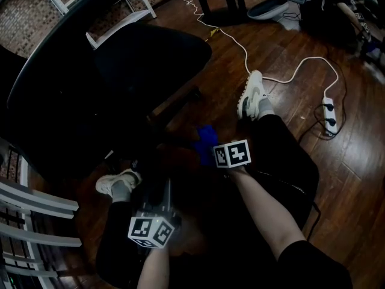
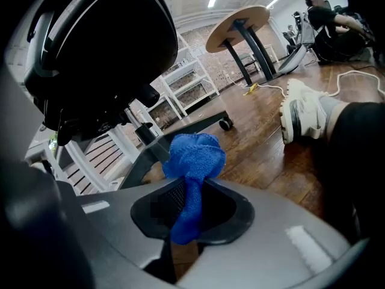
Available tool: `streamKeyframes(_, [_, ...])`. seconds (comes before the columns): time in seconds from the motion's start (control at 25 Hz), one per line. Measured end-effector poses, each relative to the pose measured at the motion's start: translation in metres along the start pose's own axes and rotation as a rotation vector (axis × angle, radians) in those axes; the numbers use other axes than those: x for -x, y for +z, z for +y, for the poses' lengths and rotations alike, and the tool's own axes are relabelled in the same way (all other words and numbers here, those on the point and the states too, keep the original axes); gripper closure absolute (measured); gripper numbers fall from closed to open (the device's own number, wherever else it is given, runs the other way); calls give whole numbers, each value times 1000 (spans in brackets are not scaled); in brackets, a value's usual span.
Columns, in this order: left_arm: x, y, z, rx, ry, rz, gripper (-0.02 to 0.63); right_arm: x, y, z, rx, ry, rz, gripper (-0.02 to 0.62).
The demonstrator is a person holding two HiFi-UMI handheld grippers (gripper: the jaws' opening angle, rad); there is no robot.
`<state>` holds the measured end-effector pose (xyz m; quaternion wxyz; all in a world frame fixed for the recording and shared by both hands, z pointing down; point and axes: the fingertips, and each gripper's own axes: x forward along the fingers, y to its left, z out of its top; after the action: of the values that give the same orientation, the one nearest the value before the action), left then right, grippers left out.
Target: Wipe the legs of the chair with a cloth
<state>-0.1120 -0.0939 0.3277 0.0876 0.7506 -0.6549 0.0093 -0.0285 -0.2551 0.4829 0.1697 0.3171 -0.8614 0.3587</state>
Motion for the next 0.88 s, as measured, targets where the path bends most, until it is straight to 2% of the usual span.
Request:
streamKeyframes(0.32, [1,-3,-1,-1,-12,4,601,18,-8,-12,-9,-28,-18,506])
streamKeyframes(0.52, [1,-4,-12,-7,-24,7,601,39,-12,-24,47,-72,-29,505])
streamKeyframes(0.68, [6,3,-9,-15,-14,8,601,48,-20,-37,-6,-116,-37,505])
streamKeyframes(0.88, [7,3,-6,-15,-11,6,601,48,-24,-42,77,-164,-15,508])
